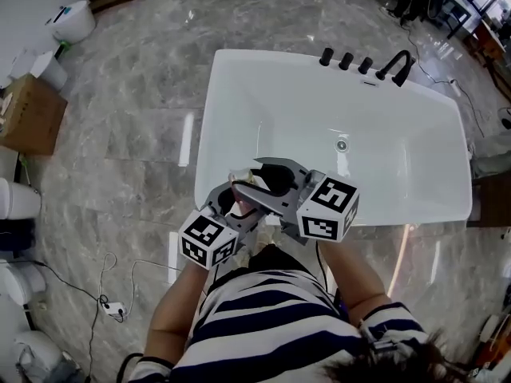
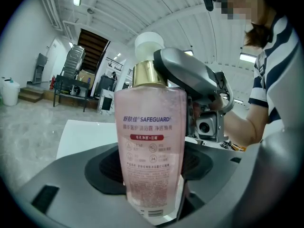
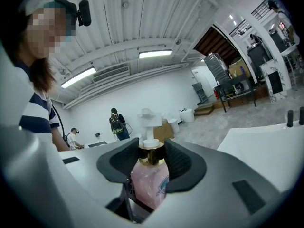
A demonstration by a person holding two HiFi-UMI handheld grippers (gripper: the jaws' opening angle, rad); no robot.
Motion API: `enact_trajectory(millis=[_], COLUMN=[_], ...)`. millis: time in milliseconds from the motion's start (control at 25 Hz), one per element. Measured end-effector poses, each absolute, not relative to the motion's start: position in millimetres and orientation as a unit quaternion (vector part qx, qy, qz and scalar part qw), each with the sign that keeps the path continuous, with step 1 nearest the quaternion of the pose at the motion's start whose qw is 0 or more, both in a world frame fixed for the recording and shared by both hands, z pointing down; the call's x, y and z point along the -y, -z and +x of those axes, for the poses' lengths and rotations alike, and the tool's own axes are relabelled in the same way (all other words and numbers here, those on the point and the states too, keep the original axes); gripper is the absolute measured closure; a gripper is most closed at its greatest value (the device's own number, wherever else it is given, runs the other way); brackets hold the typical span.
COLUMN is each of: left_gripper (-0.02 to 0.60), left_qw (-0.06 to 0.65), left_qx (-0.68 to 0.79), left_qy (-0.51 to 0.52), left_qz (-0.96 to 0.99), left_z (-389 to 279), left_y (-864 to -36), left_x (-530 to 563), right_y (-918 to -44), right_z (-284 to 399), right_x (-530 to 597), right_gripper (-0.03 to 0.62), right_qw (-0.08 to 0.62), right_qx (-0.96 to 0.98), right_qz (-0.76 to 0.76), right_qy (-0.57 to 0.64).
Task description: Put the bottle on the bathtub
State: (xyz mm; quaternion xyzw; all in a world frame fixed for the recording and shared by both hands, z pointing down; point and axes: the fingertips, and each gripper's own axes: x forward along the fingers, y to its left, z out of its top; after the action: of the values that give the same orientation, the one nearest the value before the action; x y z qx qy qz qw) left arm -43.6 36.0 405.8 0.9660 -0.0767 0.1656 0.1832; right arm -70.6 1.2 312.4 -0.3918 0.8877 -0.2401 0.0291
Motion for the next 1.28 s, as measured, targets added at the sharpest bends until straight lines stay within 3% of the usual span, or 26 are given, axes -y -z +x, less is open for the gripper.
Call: enact_trajectory(millis=[640, 1280], left_gripper=[0.268, 0.268], left_qw=[0.125, 0.113], left_qx=[0.092, -0.005], left_qy=[-0.198, -0.229], left_qz=[0.968, 0.967], left_z=[-16.9, -25.9], left_y=[-416.2, -432.5], left_x=[15.6, 98.9], right_y=[-318.2, -335.0], right_z=[-39.2, -41.3], right_x=[39.2, 128.6], right_gripper=[0.413, 0.413], right_qw=[0.034, 0.052], right_qx=[-0.882, -0.83], right_qz=[-0.415, -0.503], right_qy=[0.221, 0.235])
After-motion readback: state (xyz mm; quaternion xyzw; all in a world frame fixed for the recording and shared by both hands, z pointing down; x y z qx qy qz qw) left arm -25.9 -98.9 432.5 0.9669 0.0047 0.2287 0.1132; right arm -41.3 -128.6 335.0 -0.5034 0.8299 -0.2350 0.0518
